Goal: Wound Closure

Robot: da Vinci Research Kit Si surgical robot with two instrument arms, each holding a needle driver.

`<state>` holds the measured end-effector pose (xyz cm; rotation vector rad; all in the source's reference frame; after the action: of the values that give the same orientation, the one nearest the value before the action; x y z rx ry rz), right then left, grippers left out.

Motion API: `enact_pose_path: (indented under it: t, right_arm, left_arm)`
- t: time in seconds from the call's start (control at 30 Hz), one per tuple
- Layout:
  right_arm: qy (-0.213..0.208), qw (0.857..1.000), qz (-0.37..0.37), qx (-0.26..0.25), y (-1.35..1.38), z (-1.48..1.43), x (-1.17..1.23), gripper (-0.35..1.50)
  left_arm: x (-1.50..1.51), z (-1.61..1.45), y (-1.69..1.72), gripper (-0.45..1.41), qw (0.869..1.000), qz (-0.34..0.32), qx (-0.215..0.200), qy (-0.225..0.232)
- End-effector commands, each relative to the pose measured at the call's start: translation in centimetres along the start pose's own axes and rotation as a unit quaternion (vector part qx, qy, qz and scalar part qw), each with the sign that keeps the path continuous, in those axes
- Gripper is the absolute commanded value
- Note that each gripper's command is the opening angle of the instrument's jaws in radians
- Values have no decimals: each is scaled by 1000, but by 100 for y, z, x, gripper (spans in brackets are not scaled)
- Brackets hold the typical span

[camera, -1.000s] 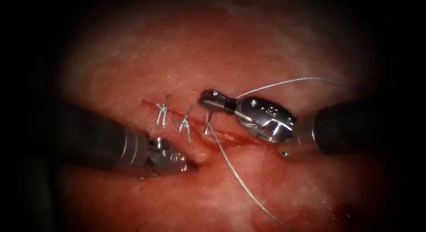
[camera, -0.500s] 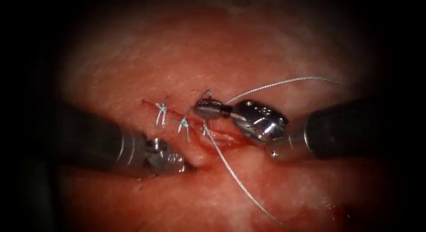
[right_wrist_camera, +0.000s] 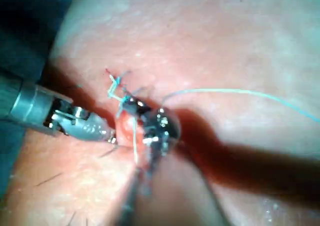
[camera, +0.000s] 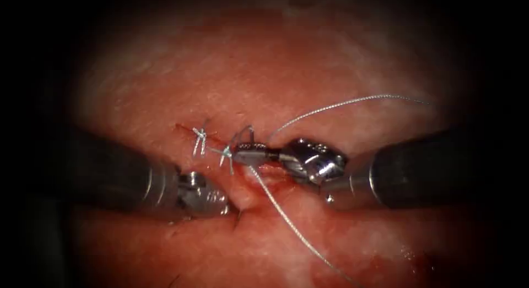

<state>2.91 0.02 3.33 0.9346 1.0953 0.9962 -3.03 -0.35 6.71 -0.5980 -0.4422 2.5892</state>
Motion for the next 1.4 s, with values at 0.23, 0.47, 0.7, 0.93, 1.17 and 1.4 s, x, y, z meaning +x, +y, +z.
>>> enact_pose_path:
  t: [0.23,0.47,0.7,0.93,1.17,1.4]
  right_arm:
    - [8,1000,11,13,-15,14,-29,-23]
    - [50,999,1,-10,4,-9,-4,116]
    - [70,992,-89,-61,28,-74,32,148]
    - [95,982,-136,-86,31,-110,46,148]
    - [92,980,-159,-81,34,-103,39,133]
    - [93,979,-162,-83,40,-98,36,133]
  left_arm:
    - [0,1,12,-45,1000,-3,1,-1]
    - [4,-9,20,-45,999,29,7,24]
    - [6,-18,28,-40,988,130,11,78]
    - [3,-30,20,4,973,186,26,135]
    - [4,-38,16,14,966,177,35,184]
    - [20,-30,25,10,957,184,18,224]
